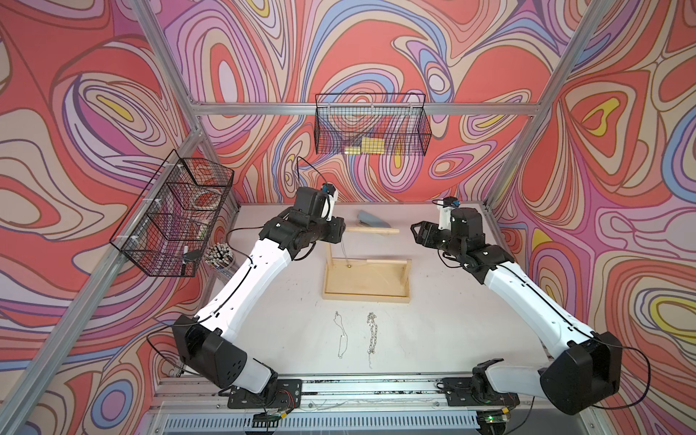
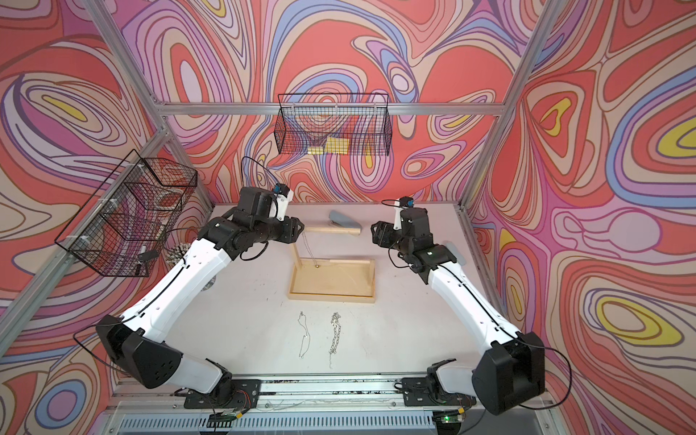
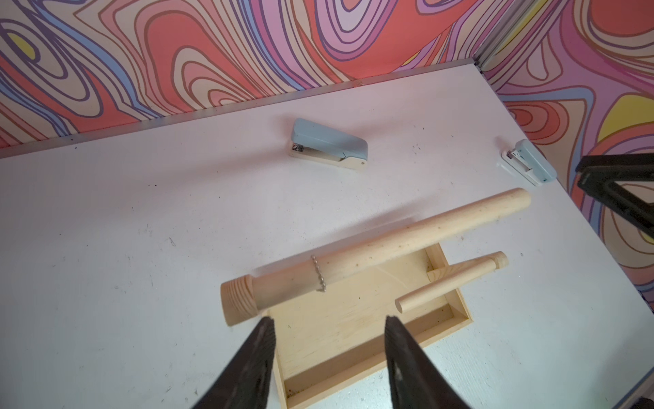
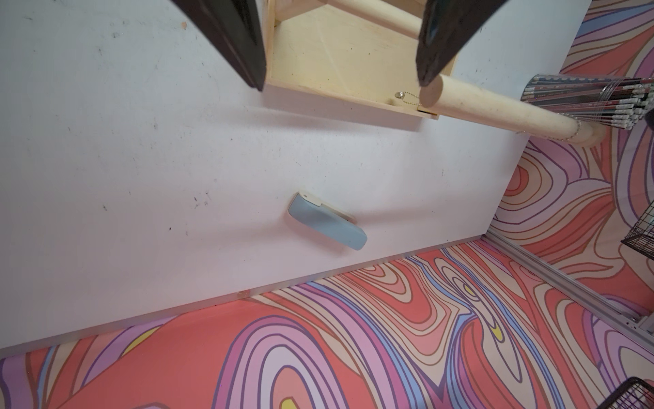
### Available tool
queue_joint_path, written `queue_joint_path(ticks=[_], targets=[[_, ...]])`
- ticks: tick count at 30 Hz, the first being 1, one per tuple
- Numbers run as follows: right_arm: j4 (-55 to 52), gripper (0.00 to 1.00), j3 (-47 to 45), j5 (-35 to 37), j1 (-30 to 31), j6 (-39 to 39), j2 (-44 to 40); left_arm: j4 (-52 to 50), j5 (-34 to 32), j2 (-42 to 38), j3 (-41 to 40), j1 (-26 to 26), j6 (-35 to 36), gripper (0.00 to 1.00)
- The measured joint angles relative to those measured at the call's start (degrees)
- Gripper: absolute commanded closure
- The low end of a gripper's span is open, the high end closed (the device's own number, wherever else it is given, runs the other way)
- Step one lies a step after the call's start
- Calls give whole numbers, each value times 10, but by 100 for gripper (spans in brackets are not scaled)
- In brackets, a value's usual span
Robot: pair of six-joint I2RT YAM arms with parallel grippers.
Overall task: Hang the necklace on the jewelry display stand
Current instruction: Hang the necklace on the stand, then pick up the necklace from the center of the board.
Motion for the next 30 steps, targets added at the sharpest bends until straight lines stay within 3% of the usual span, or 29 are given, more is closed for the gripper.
queue_joint_path(ticks=[3, 6, 10, 15, 20, 30], targets=[[-50, 15, 0, 16, 24, -5, -17, -5, 7, -45, -25, 0, -13, 31], [-119, 15, 2, 49, 88, -8, -27, -5, 17, -108, -91, 0, -42, 25], [-191, 28, -15, 78, 189, 19, -31, 1, 28, -174, -205, 0, -92, 25], [-231, 35, -95, 89, 268, 90, -34, 0, 18, -226, -309, 0, -143, 27], [-214, 46, -140, 80, 295, 142, 20, 8, 12, -254, -326, 0, -165, 27], [-141, 50, -111, 62, 358, 178, 187, 35, 10, -268, -344, 0, -179, 27]])
